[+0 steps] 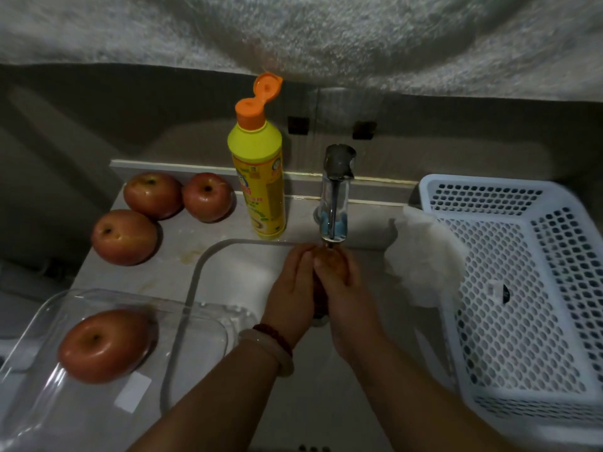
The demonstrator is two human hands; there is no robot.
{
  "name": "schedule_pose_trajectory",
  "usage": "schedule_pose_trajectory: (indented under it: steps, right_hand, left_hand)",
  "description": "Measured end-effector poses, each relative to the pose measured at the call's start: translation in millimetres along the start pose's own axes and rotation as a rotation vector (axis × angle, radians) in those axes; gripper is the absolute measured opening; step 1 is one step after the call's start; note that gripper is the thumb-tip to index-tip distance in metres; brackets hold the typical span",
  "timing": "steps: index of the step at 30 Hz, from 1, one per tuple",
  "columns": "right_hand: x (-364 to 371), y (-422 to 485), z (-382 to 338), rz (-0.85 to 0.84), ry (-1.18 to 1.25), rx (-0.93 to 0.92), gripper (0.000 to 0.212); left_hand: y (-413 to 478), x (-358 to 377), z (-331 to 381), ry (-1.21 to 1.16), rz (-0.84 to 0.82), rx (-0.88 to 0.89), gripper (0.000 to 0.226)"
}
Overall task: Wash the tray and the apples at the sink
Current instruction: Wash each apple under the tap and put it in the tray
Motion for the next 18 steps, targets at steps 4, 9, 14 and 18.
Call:
schedule_pose_trajectory:
  steps: [4, 9, 14, 18]
  right_hand:
    - [7.1, 4.1, -2.4, 0.065, 0.023, -0.077, 0.025]
    - [4.9, 11.6, -0.8, 0.148, -0.231, -0.237, 0.02]
    - [2.2, 11.5, 15.6, 0.061, -0.566, -0.634, 0.044]
    - [-7.8, 12.4, 23.5, -0.008, -0.691, -0.778, 0.054]
  left_hand:
    - [-2.1, 2.3, 3.6, 0.11, 0.038, 0.079, 0.028]
    - [0.1, 3.1, 0.4, 0.166, -0.023, 0.154, 0.017]
    - [9.4, 5.5, -0.8, 0.038, 0.139, -0.042, 0.03]
    - [8.5, 12.2, 1.7, 0.01, 0.246, -0.023, 0.029]
Point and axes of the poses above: each hand's wrist, its own y-axis towards the middle knuckle, its own x-axis out of the palm, z = x × y, the point moved 1 cm from there along y, towards the middle knuckle, and after that the axes turned 1 degree about y, right-handed, at the moved point
